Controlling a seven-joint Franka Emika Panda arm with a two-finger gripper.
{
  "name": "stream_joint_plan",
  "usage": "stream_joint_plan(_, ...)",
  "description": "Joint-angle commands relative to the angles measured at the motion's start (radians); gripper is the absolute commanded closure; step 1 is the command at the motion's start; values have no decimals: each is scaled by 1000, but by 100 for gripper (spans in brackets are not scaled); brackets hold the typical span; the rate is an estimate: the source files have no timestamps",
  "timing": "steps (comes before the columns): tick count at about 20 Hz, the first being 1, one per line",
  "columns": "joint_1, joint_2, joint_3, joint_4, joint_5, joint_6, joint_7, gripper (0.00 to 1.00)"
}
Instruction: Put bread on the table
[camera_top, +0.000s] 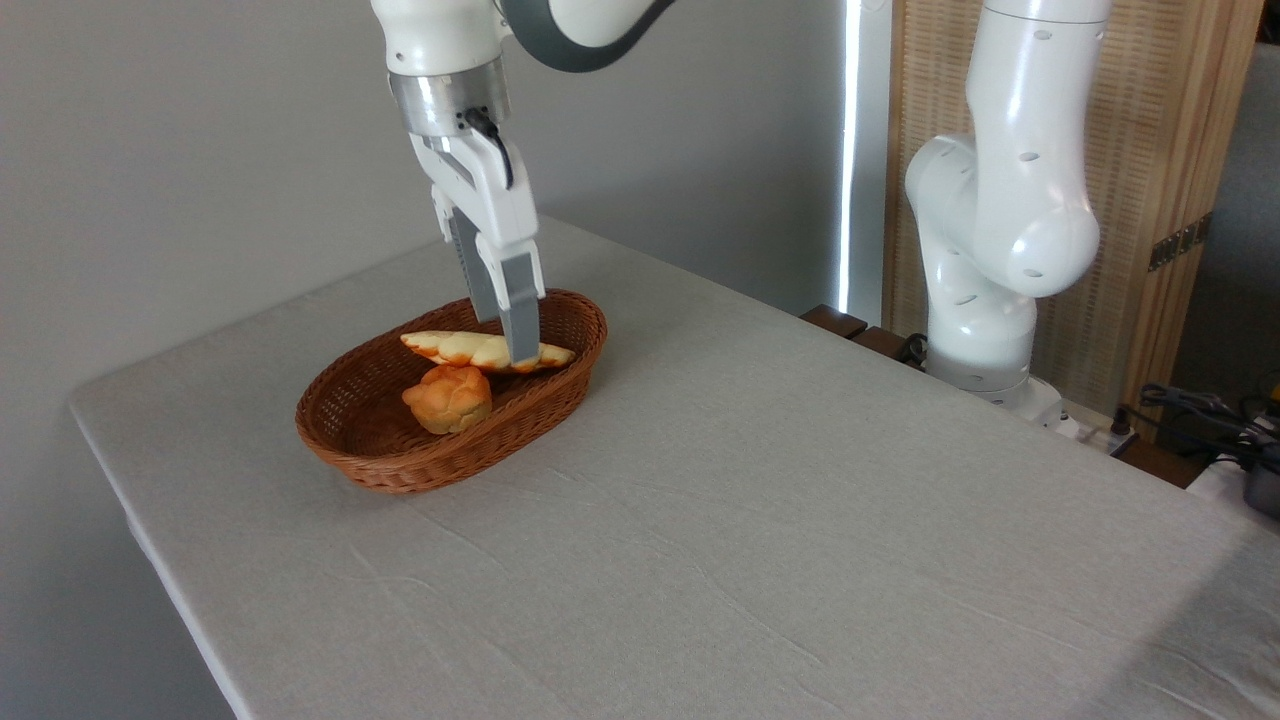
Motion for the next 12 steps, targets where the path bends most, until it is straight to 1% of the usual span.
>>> stream_joint_plan(1, -69, 10, 13, 3, -76, -1, -8, 0)
stream_joint_plan(2, -86, 11, 13, -4, -100, 10, -8, 0)
stream_joint_plan(5, -135, 16, 13, -70, -110, 91, -10, 0)
stream_joint_plan(7, -152, 28, 13, -106, -113, 137, -11, 0)
stream_joint_plan(9, -157, 54, 11, -112, -143, 165, -10, 0)
stream_joint_plan(11, -159, 78, 11, -113, -144, 179, -11, 0)
stream_joint_plan(12, -168, 86, 11, -113, -144, 182, -10, 0)
